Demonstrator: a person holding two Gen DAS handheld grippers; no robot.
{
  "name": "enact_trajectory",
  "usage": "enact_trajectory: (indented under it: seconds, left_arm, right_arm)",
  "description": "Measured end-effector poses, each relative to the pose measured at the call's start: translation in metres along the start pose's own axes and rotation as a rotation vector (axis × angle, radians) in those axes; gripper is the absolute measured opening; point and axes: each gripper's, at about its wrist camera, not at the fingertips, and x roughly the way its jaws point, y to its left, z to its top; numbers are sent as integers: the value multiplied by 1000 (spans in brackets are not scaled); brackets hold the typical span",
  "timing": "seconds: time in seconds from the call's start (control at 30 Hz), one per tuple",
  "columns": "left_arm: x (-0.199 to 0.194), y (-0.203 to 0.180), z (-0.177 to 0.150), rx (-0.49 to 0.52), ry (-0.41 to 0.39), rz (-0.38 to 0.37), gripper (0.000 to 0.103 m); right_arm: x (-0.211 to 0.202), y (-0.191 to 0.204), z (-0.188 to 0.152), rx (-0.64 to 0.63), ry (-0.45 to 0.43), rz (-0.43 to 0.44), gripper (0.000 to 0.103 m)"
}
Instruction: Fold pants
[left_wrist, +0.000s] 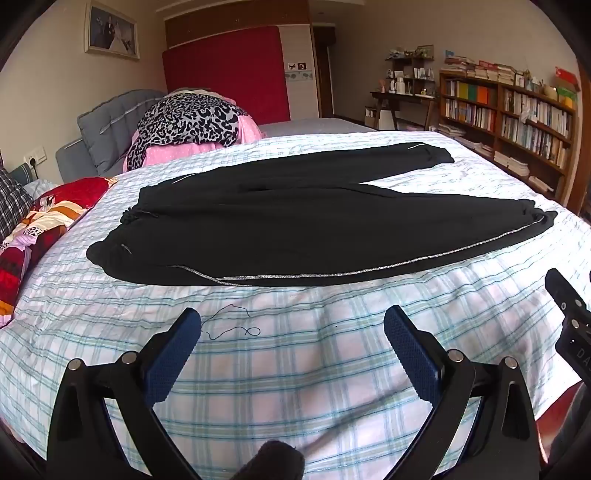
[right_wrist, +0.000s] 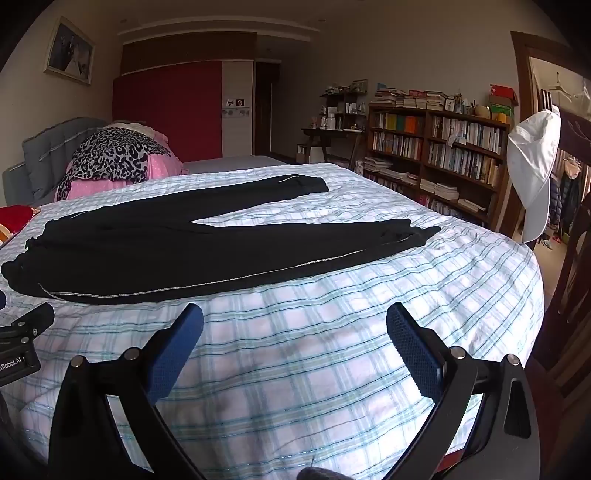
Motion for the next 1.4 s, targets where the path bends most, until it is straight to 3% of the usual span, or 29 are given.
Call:
enact_trajectory:
  seconds: [1.4]
  left_arm:
    - [27,17,-15,-22,48,2,98]
  right_arm:
    - [16,13,-13,-13,61,21,100]
